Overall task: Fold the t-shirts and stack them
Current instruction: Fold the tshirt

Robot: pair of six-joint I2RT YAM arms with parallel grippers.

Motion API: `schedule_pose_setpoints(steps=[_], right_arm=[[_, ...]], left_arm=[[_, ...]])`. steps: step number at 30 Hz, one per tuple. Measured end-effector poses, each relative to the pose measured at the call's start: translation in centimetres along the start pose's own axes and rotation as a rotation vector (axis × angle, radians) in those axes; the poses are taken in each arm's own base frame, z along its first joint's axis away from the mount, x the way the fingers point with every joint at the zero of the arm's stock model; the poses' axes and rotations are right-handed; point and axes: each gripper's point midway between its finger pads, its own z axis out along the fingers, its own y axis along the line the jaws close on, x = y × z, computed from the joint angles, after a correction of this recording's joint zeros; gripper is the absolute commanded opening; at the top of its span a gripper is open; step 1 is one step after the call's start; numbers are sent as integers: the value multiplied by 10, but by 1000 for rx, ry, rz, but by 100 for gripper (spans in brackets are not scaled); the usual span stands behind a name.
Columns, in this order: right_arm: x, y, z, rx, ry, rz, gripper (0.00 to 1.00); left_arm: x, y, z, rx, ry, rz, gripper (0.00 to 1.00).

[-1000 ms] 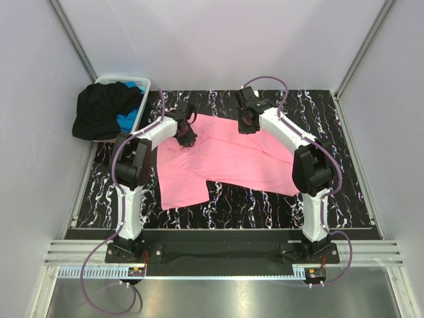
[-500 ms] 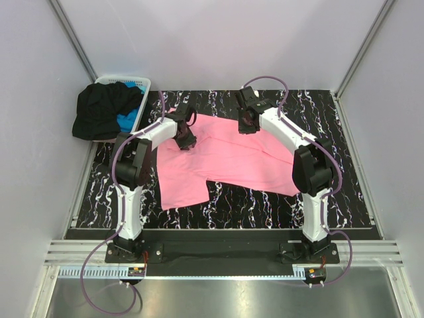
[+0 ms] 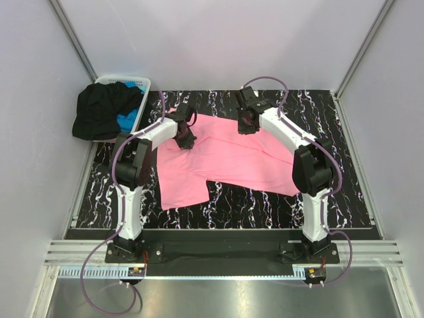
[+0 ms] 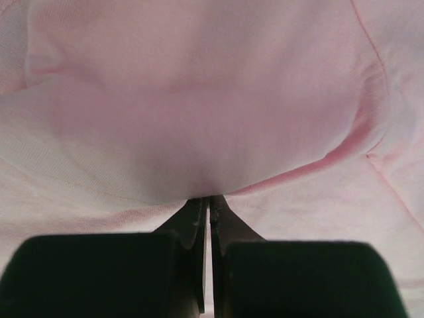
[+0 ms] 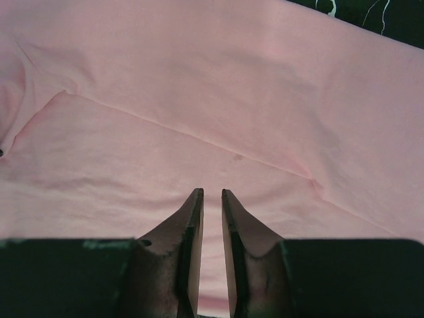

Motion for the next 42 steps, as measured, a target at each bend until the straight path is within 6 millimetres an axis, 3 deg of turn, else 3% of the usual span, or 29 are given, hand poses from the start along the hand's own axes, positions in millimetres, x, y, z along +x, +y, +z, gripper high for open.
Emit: schedule_pose_setpoints(steps=[6,18,26,42], right_arm=[[3,0,4,1,9,0,24],[7,3,8,-11,28,3,24],[10,4,11,-13,37,2,24],[10,4,11,-14,38,1,23]], left_arm=[[3,1,-6,2,2,5,0],[7,-10,-38,45,-21,47,0],[15,-8,-45,45,-15,62,1],[8,-1,-48,12,-63,82,9]])
